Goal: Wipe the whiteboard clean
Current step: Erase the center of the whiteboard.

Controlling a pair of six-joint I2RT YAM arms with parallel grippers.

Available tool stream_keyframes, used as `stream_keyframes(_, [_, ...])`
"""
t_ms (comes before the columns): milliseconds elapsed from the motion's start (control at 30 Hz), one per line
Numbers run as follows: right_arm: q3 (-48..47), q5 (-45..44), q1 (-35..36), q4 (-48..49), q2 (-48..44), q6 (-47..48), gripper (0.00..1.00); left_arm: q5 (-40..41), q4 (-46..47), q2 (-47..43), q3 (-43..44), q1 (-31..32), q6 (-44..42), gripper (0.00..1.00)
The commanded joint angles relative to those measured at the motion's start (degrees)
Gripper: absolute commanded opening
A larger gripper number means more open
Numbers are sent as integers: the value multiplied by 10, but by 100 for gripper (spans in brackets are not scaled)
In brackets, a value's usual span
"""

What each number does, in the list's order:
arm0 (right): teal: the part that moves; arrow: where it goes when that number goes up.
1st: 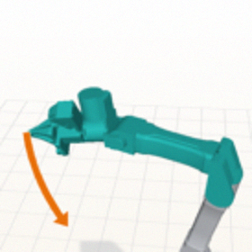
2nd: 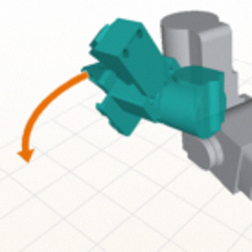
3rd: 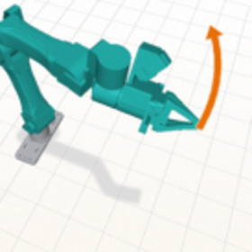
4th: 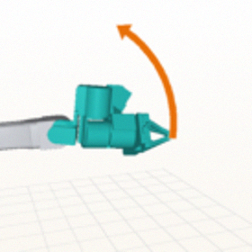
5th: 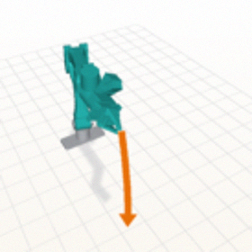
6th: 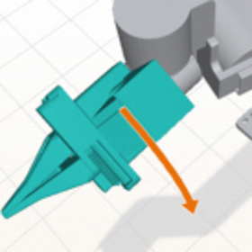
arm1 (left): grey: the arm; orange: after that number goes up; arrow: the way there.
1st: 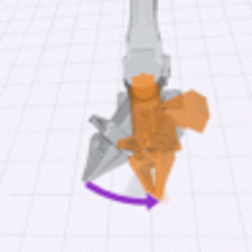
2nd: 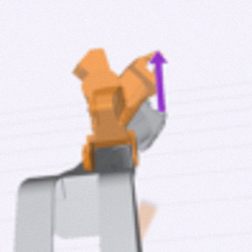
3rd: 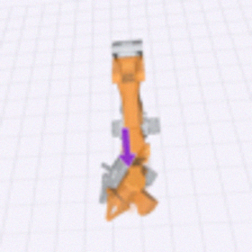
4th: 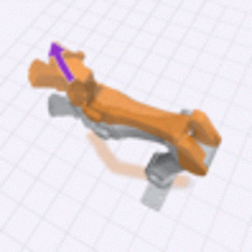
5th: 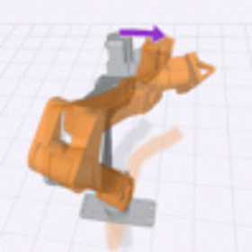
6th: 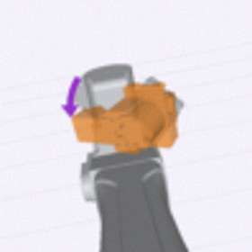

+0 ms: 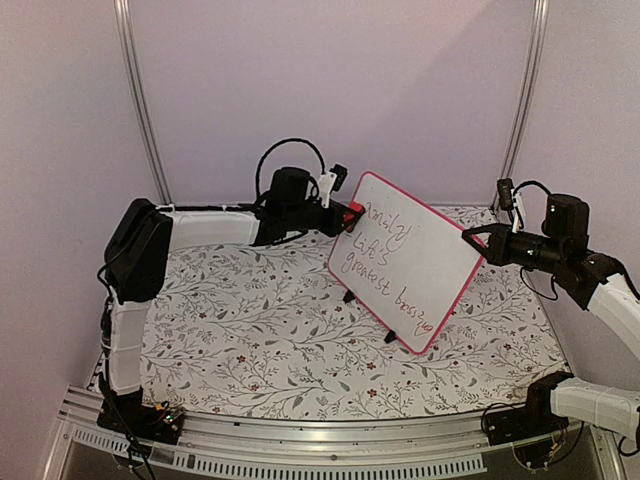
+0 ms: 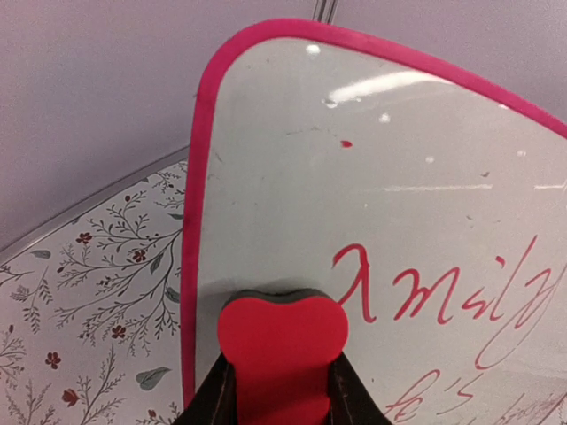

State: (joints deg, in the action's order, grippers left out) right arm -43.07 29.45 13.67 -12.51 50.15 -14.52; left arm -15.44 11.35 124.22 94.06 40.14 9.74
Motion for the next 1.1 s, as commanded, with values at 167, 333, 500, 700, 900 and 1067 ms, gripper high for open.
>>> stream_keyframes(167, [3, 56, 8, 18, -1, 19, 0, -15, -42, 18, 108, 12, -5, 8])
stream_keyframes(333, [0, 58, 7, 18, 2, 19, 0, -14, -60, 34, 146, 15, -7, 9])
stream_keyframes(500, [1, 58, 8, 18, 3, 20, 0, -4, -54, 27, 104, 17, -3, 8])
stream_keyframes(700, [1, 60, 8, 19, 3, 20, 0, -3, -3, -1, 6, 16, 13, 8])
stream_keyframes(900, [2, 62, 7, 21, 4, 19, 0, -7, 16, -4, -35, 15, 23, 8])
stream_keyframes(1067, [4, 61, 8, 20, 2, 18, 0, -12, 15, -6, -15, 15, 20, 8])
